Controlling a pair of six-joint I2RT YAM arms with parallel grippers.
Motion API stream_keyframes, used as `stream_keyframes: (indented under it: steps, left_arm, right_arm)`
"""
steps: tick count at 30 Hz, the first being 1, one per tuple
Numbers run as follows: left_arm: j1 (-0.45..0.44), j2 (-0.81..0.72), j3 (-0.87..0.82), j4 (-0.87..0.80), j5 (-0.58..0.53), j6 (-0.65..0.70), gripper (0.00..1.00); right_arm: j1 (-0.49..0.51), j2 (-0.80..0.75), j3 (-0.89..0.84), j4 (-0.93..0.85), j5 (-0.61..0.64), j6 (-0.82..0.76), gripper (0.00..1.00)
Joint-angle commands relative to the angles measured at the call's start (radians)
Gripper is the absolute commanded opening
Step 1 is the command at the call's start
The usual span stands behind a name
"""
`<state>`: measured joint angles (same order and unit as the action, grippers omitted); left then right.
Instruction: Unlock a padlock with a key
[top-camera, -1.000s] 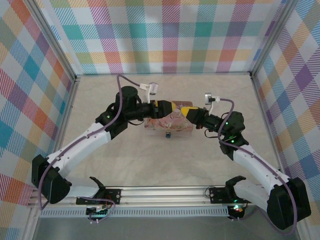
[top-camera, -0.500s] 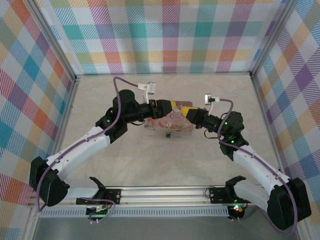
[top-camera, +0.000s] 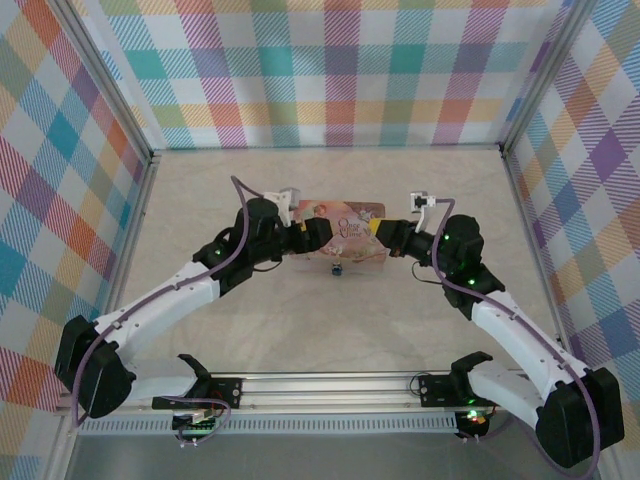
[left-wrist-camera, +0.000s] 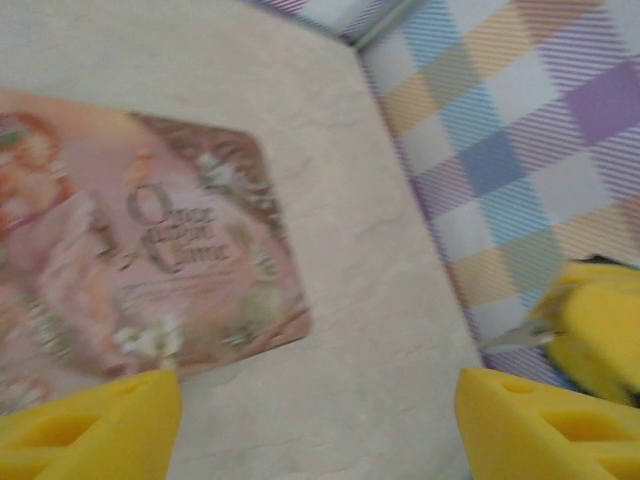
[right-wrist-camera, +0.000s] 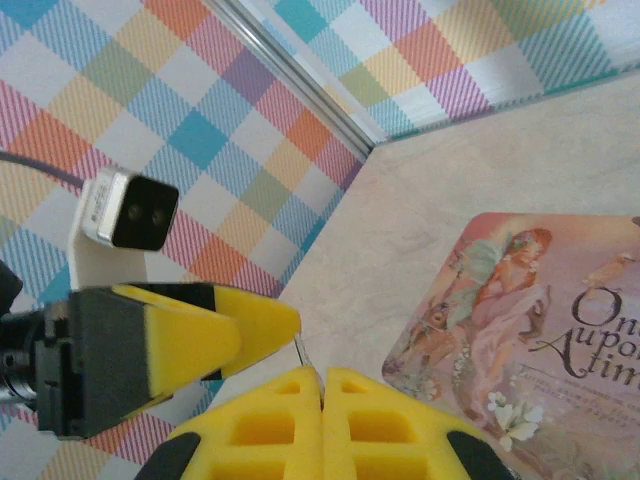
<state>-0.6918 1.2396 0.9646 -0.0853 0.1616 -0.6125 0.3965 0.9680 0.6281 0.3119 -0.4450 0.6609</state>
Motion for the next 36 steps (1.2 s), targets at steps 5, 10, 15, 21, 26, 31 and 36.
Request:
stream_keyframes:
  steps: [5,10,15,21,26,31,36]
  left_arm:
    - [-0.003,-0.088,-0.097,0.012,-0.104,0.009,0.73]
    - [0.001,-0.099,-0.126,0.034,-0.132,-0.002,0.74]
    - [0.044,-0.067,-0.099,-0.017,-0.188,-0.011,0.76]
    - [0.168,0.058,0.004,-0.066,-0.16,0.029,0.77]
    - [0.251,0.201,0.084,-0.045,-0.123,0.031,0.77]
    - [0.282,0.373,0.182,0.0,-0.067,0.02,0.77]
    - [0.293,0.539,0.317,-0.01,-0.053,0.022,0.77]
  right_arm:
    - [-0.01,-0.092,-0.121,0.211,0.025,-0.017,0.0]
    - [-0.011,-0.132,-0.139,0.195,0.058,-0.037,0.0]
    - [-0.027,-0.104,-0.051,-0.032,0.205,-0.131,0.0]
    - [-0.097,0.008,0.024,-0.106,0.347,-0.203,0.0]
    - [-0.134,0.11,0.046,-0.068,0.383,-0.219,0.0]
    - [-0.15,0.217,0.075,-0.06,0.423,-0.238,0.0]
    - [-0.165,0.305,0.1,-0.049,0.444,-0.25,0.0]
